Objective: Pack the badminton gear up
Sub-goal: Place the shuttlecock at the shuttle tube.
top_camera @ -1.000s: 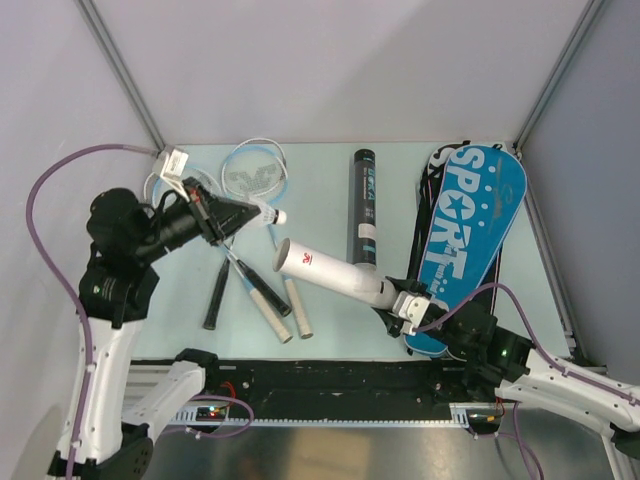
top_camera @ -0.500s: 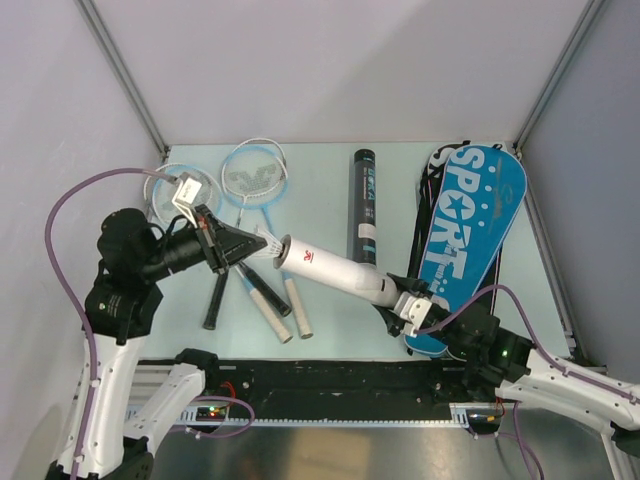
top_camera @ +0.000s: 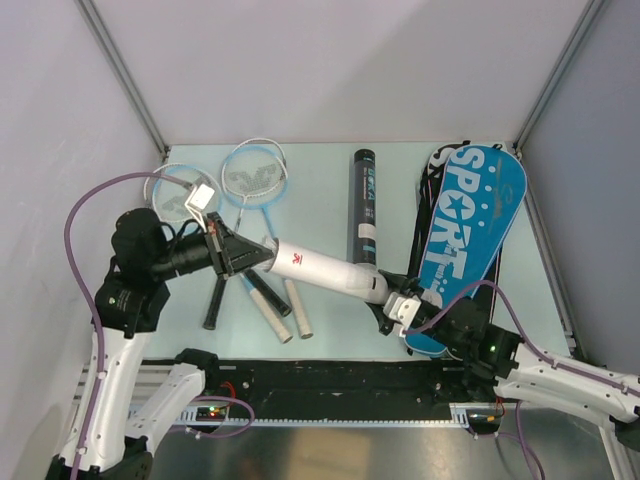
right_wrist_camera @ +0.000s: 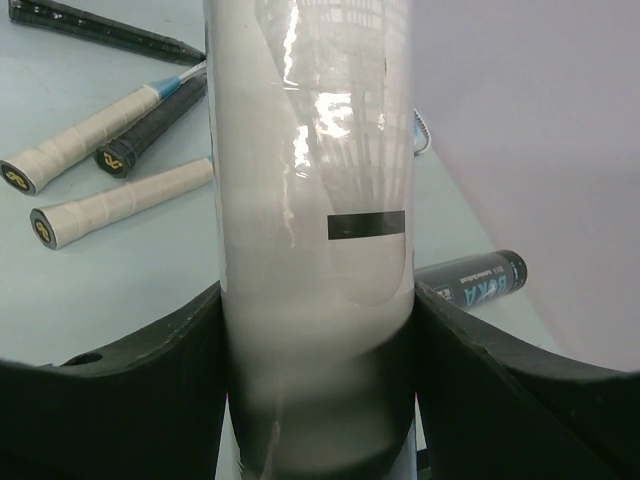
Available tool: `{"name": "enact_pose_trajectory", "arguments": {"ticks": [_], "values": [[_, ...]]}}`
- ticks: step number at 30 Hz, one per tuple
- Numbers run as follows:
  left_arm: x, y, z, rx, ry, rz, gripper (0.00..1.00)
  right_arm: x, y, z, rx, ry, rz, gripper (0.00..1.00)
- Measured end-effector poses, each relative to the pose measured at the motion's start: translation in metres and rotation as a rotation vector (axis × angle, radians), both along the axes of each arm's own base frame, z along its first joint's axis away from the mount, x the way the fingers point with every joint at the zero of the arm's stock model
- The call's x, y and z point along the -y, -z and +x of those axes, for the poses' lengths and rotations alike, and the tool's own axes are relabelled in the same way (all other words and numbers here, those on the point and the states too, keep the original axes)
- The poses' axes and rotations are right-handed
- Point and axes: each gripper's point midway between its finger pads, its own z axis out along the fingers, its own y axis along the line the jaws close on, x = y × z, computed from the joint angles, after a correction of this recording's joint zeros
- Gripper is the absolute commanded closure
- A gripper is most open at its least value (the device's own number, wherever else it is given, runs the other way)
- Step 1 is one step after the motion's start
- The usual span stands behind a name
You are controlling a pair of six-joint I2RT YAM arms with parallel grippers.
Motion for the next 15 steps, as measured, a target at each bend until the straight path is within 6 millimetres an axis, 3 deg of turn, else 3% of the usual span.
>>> {"name": "enact_pose_trajectory", "arguments": {"ticks": [15], "values": [[0.012,0.018,-0.004,-0.067,0.057,-0.014,1.00,-0.018,0.000,0.003,0.006,-0.027,0.008,0.64]]}}
